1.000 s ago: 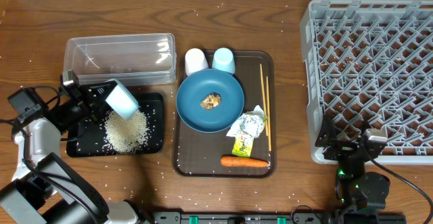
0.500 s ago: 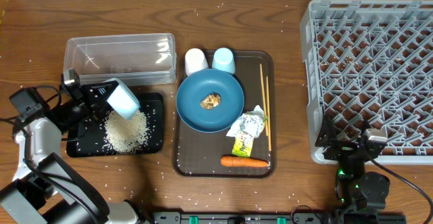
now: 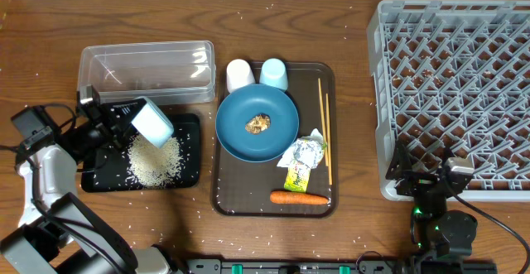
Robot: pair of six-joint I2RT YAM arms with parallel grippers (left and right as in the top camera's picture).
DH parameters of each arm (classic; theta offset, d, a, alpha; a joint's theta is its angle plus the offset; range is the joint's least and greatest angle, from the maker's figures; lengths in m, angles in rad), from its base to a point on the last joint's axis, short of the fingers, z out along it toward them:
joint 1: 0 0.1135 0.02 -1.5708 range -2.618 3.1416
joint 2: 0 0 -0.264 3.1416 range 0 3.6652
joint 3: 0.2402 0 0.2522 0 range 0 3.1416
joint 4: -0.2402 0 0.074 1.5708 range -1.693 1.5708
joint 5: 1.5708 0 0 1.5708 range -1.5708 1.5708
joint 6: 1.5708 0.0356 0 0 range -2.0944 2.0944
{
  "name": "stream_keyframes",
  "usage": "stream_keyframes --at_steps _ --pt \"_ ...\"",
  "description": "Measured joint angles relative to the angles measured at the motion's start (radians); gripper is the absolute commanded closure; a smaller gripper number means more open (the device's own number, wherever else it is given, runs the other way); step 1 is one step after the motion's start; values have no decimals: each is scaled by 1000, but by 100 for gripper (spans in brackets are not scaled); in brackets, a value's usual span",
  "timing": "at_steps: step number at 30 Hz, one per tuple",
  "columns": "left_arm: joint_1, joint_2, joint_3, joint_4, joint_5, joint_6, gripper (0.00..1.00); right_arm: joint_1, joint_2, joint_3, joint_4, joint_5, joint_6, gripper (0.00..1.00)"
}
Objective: Sort waste into correct bins and load items into the dishwasher rack
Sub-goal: 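Tip the bowl over the black tray to pour out the rice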
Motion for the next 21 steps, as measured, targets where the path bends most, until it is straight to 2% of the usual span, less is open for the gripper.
stream_keyframes --at_steps 5,8,12,17,21 --pt "-8 -14 -8 -135 -122 93 94 0 0 0 0 0 0 1" --pt "-7 -14 -30 -151 -185 131 94 0 0 0 0 0 0 1" --pt "-7 -14 -41 -55 -162 133 94 0 0 0 0 0 0 1" --pt "-7 -14 -34 167 -72 3 94 0 0 0 0 0 0 1" --pt "-9 -14 -34 133 -79 -12 94 0 0 0 0 0 0 1"
